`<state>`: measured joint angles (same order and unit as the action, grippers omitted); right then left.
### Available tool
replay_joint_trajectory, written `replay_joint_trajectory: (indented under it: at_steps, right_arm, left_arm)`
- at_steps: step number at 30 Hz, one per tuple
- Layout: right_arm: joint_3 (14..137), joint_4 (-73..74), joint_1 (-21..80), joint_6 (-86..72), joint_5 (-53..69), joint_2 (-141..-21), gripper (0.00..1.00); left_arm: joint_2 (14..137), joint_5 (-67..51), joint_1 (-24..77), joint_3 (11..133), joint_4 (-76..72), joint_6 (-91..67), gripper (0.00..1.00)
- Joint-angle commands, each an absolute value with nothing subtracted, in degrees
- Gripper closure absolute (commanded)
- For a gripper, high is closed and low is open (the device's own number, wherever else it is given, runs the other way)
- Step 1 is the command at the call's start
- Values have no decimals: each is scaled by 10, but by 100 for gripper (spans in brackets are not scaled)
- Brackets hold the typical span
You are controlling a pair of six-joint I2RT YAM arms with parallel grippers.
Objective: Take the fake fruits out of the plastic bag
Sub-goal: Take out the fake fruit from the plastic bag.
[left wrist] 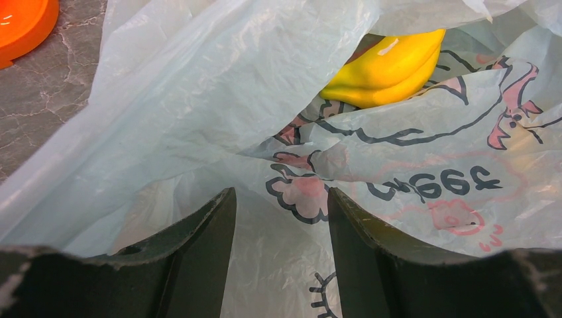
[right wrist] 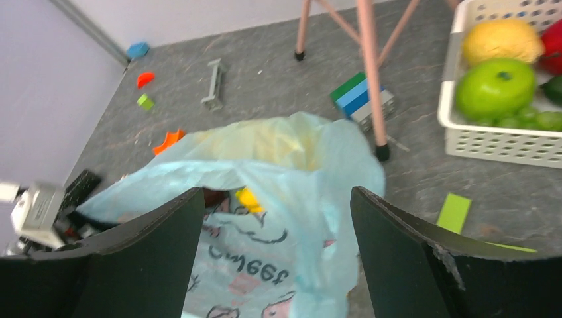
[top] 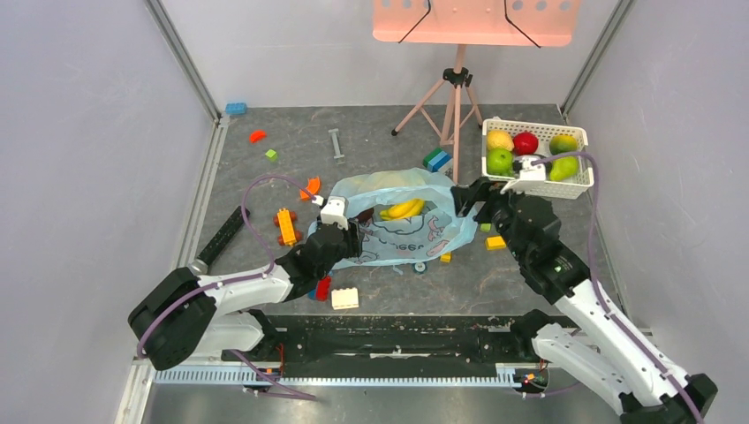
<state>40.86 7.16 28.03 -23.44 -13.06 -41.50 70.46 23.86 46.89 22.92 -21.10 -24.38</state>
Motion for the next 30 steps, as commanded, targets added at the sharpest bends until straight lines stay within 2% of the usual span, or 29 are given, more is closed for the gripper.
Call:
replay_joint_trajectory:
  at_steps: [1,6,10,14,30]
  right_arm:
    - [452,84,374,-243,-221,-437,17]
    - [498,79,505,-224,-323,-489,18]
    - [526,75,558,-235,-313,-536,23]
    - [492,25,607,-255,-320,-567,27]
    - [422,-69,603,-335,-303,-696,42]
  left_arm:
    - [707,246,470,248,-223,-219,40]
    - [706,248,470,248,-223,-218,40]
    - [708,247,470,249,-223,-219,40]
    - [707,249,470,249,-222,-218,40]
    - [704,253,470,247,-221,-217,40]
